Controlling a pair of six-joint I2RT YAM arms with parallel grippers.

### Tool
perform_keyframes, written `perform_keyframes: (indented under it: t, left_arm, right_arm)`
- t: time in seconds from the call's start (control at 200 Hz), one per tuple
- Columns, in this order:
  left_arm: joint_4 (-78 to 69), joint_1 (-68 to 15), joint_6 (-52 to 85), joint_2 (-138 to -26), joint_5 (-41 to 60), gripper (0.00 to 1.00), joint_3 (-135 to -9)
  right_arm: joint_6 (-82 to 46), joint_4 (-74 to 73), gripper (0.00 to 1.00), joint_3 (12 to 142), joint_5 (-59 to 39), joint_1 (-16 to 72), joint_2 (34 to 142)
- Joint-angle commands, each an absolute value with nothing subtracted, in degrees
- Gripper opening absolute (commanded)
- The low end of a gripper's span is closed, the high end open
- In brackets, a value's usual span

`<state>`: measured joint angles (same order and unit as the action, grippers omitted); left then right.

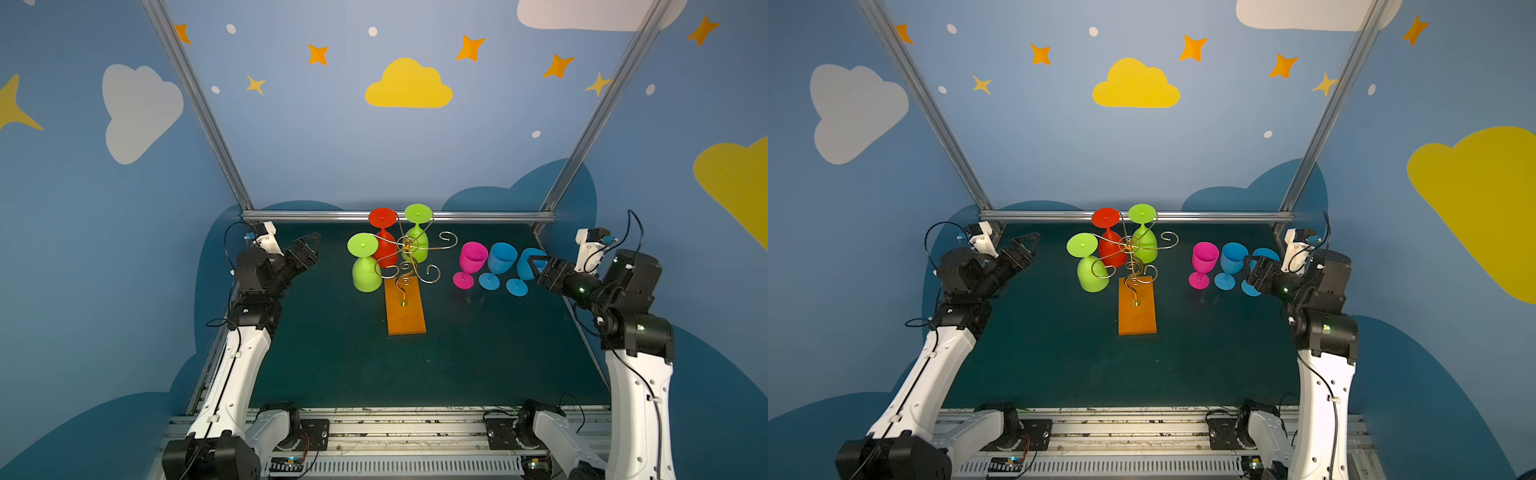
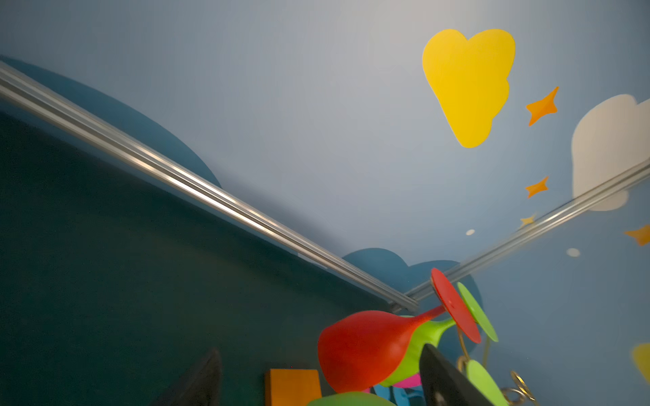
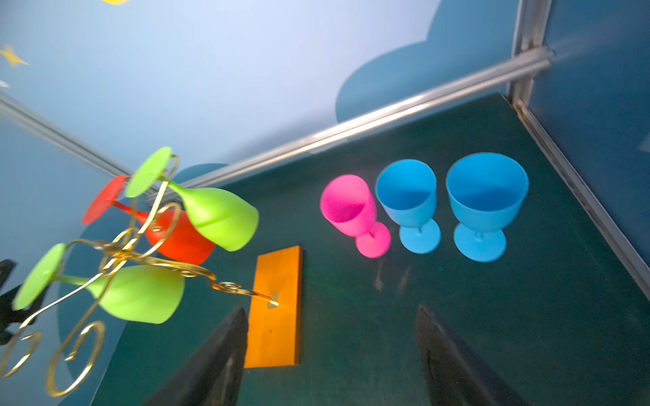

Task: Take the wine glass off the wine glass rack
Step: 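Reach the left gripper to the lime-green glass foot while the right gripper turns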

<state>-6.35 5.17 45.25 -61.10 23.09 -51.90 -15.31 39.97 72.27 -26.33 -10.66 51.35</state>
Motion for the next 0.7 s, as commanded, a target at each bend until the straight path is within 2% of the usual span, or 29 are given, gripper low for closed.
perform_keyframes:
  t: [0.0,0.125,0.245,0.496,0.696]
  left_arm:
    - [-8.59,7.31,56.09,-62.66,41.43,0.80,-54.32]
    - [-10.54,7.91,60.49,-65.72,52.67,0.71,-56.71]
    - [-7.71,6.61,57.88,-66.57,56.75,0.64,-58.85]
    - [-1.87,0.33,51.44,-66.61,55.20,0.61,-60.87]
    - [1.29,-1.30,49.20,-67.61,54.11,0.56,-62.01]
  right_arm:
    - [-16.59,37.22,0.75,69.04,-31.98,-10.05,49.14]
    - [-18.15,35.47,0.75,64.80,-34.53,-9.31,46.31]
    - [-18.81,34.70,0.74,62.31,-35.50,-7.81,45.06]
    - [-20.08,33.58,0.74,58.65,-33.85,-3.43,43.15]
    - [-20.78,33.48,0.73,57.74,-32.84,-1.79,41.56]
